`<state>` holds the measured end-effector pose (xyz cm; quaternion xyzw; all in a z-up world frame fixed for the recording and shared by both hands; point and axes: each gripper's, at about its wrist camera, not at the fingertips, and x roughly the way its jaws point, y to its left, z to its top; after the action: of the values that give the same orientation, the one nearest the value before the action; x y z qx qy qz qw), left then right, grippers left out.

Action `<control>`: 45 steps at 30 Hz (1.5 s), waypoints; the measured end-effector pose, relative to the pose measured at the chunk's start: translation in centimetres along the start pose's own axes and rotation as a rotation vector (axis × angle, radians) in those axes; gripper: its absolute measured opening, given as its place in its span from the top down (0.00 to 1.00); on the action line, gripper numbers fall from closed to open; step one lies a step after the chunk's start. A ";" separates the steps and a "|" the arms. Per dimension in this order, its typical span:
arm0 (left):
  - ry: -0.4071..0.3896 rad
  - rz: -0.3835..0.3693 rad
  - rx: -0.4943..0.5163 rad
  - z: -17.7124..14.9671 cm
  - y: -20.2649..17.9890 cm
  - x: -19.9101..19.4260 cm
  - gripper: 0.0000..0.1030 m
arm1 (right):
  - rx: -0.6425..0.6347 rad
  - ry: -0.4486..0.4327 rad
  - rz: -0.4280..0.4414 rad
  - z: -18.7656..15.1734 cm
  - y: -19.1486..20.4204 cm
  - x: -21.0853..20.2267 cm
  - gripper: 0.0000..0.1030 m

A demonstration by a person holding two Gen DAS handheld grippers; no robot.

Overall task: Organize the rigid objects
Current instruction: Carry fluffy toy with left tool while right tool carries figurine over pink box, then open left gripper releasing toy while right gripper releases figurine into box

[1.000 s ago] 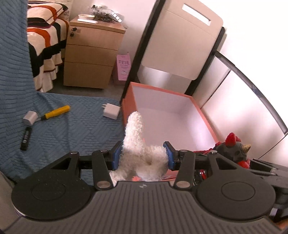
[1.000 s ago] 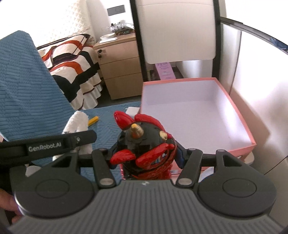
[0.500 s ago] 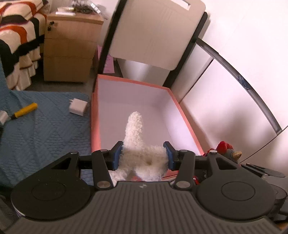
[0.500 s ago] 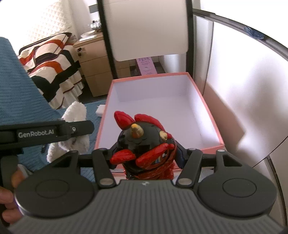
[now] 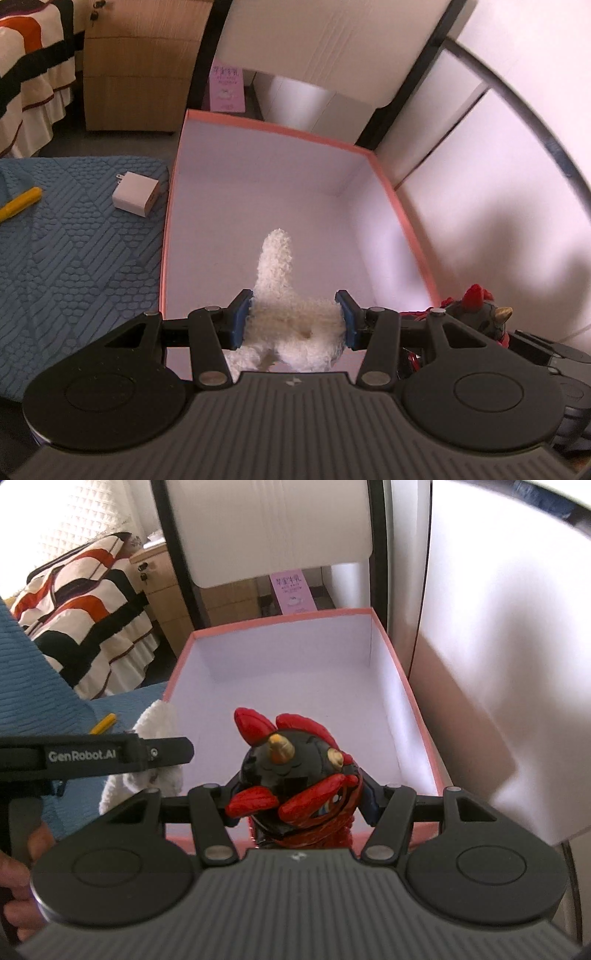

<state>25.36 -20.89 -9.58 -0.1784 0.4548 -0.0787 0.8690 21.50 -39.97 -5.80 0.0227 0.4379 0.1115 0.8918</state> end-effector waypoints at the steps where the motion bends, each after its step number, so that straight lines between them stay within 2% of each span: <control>1: 0.010 0.007 -0.003 0.3 0.1 0.8 0.47 | -0.001 0.007 0.003 0.2 -0.1 0.8 0.40; 5: 0.043 0.033 -0.002 1.1 0.3 3.9 0.47 | 0.001 0.040 0.014 0.6 -0.7 3.5 0.40; 8: 0.060 0.083 0.034 1.4 -0.1 6.0 0.47 | 0.000 0.064 0.022 0.7 -1.1 5.3 0.40; 13: 0.085 0.108 0.033 1.6 0.3 8.8 0.47 | -0.016 0.104 0.008 0.5 -1.7 8.1 0.40; 21: 0.128 0.103 -0.012 2.1 1.3 11.3 0.47 | 0.004 0.180 0.019 0.1 -2.5 10.9 0.40; 30: 0.117 0.101 -0.013 2.0 0.4 10.3 0.43 | 0.006 0.171 0.015 0.3 -2.4 10.8 0.38; 45: 0.001 0.074 0.047 1.8 -0.5 3.2 0.43 | 0.007 0.071 0.018 1.3 -0.1 5.7 0.38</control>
<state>28.68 -21.86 -10.91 -0.1409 0.4596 -0.0573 0.8750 25.93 -38.74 -9.40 0.0260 0.4694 0.1188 0.8746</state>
